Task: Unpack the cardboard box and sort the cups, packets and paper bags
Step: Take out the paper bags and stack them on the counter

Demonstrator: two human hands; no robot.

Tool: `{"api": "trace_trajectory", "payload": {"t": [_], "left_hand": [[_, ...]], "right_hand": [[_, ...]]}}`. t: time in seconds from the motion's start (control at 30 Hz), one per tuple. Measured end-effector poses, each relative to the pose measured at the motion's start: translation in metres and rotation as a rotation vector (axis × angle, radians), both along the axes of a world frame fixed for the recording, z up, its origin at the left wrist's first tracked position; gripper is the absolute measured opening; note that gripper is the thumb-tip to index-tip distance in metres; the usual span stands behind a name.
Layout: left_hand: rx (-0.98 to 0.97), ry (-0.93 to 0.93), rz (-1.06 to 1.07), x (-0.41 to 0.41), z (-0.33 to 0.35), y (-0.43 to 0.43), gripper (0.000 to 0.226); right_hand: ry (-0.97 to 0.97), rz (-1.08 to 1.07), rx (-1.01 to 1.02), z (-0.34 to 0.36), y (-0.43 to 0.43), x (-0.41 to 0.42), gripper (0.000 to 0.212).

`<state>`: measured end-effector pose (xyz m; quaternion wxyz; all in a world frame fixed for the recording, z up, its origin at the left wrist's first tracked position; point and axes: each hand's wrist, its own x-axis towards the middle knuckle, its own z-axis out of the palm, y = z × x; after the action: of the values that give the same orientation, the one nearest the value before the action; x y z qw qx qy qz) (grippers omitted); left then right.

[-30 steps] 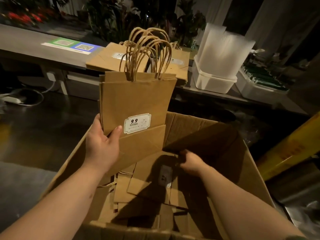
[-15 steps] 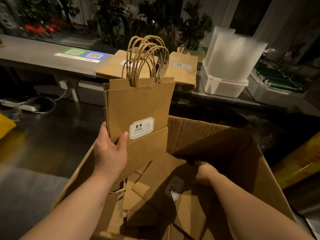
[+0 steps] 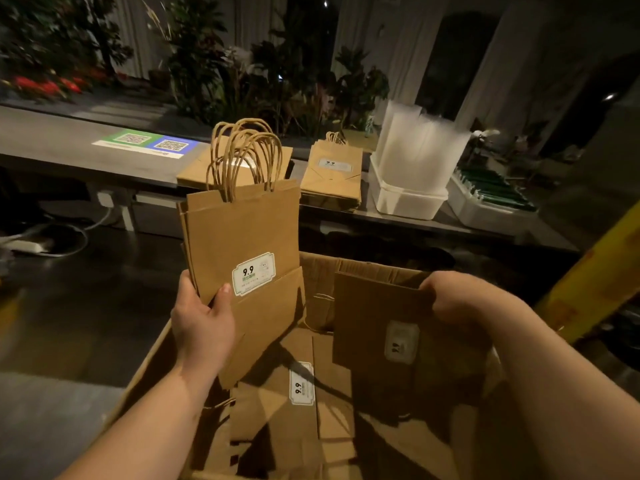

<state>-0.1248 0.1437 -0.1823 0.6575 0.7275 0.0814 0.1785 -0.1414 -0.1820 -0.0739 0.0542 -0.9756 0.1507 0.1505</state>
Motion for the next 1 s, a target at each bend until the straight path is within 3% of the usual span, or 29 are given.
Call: {"api": "trace_trajectory", "payload": {"t": [0.33, 0.5, 0.6, 0.67, 0.73, 0.83, 0.93, 1.0], "left_hand": [[-0.299, 0.092, 0.128, 0.003, 0.007, 0.01, 0.054], [-0.1, 0.111, 0.082, -0.003, 0.005, 0.006, 0.058], [-0.058, 0.16, 0.066, -0.003, 0.007, 0.003, 0.059], [-0.028, 0.197, 0.04, -0.001, 0.006, 0.003, 0.05], [-0.022, 0.229, 0.015, 0.0, 0.007, 0.004, 0.047], [-0.066, 0.275, -0.024, 0.003, 0.007, 0.005, 0.056], [-0.298, 0.278, -0.1, 0.0, 0.015, -0.002, 0.058], [-0.4, 0.263, -0.18, -0.009, 0.022, -0.007, 0.056]], "right_hand": [[-0.048, -0.012, 0.144, 0.076, -0.005, -0.025, 0.032], [-0.074, -0.054, -0.089, 0.067, -0.013, -0.016, 0.049], [-0.127, -0.016, -0.048, 0.069, -0.014, -0.018, 0.029], [-0.198, 0.021, 0.083, 0.076, -0.014, -0.02, 0.022], [-0.265, 0.05, 0.285, 0.085, -0.012, -0.024, 0.029], [-0.352, 0.07, 0.682, 0.093, -0.004, -0.024, 0.029], [-0.371, -0.003, 1.075, 0.069, 0.019, -0.017, 0.028], [-0.324, -0.089, 1.168, 0.032, 0.038, -0.007, 0.024]]}}
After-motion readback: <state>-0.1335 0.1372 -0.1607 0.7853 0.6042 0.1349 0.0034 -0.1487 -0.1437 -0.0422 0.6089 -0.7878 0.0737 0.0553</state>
